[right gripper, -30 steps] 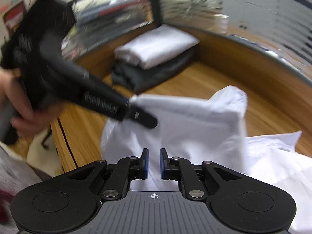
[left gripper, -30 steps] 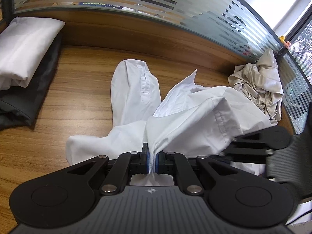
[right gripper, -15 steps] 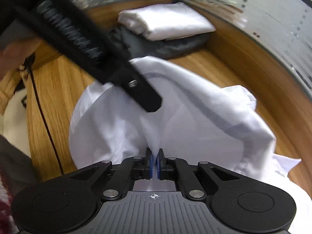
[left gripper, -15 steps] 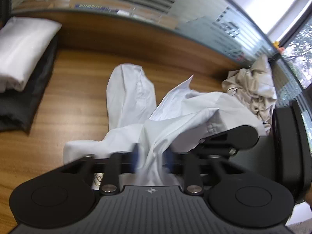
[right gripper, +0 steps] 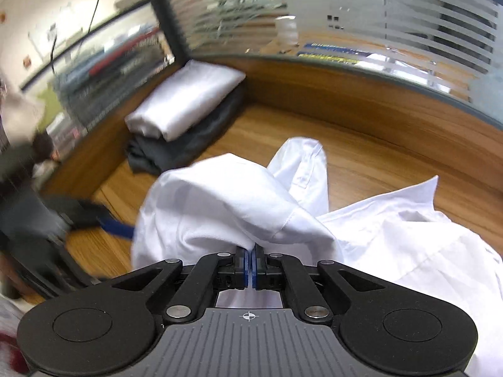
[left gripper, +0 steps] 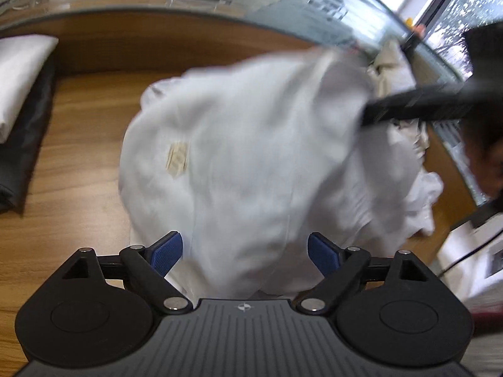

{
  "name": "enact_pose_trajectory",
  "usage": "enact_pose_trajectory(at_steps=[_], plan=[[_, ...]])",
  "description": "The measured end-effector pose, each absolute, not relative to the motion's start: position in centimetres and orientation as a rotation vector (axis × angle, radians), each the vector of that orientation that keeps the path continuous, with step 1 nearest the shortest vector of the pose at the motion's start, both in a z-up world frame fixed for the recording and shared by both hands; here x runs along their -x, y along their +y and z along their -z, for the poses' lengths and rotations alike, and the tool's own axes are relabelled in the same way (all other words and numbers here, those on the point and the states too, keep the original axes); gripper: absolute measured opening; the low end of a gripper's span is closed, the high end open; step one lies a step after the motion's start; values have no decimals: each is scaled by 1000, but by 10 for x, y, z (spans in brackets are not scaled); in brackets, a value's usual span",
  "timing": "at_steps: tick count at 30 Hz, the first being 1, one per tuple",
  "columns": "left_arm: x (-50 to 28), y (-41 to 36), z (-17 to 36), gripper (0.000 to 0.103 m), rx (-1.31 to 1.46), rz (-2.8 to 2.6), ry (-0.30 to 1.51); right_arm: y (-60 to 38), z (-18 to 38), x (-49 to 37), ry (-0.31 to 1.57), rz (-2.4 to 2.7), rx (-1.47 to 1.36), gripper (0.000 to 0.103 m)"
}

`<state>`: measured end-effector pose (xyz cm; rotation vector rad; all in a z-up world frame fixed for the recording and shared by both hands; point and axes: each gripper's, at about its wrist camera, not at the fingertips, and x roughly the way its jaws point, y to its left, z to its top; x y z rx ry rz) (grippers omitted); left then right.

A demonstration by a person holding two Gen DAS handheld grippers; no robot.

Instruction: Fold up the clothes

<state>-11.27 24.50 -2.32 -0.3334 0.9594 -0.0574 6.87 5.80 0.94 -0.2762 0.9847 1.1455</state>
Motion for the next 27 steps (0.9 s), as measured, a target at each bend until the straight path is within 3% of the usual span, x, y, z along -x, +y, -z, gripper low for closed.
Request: enact_pose_trajectory(at_steps=[4, 7, 8, 9, 10, 15, 19, 23, 27], plan=[[98, 222, 46, 89, 306, -16, 957, 31, -32, -85, 1001, -1160, 169, 4], [90, 207, 56, 75, 305, -82, 940, 8, -46, -103, 1025, -1176, 62, 4], [90, 204, 56, 48, 305, -112, 921, 0, -50, -109, 1033, -1181, 27, 4], [90, 200, 56, 11, 304, -142, 901, -9, -54, -116, 1041, -1184, -2, 4], [89, 198, 49, 0, 297, -176, 881, -17, -57, -121, 1047, -1184, -23, 4], [84, 190, 7, 1, 249, -331, 784, -62, -64, -145, 1072, -1174, -31, 4], [78, 186, -56, 1, 205, -356, 721, -99, -69, -156, 1109, -1216, -55, 4], [70, 170, -122, 1, 147, -350, 689, -133, -98, -165, 1090, -1302, -164, 4], [55, 164, -144, 3, 182, -346, 710, -158, -139, -174, 997, -1396, -258, 4]])
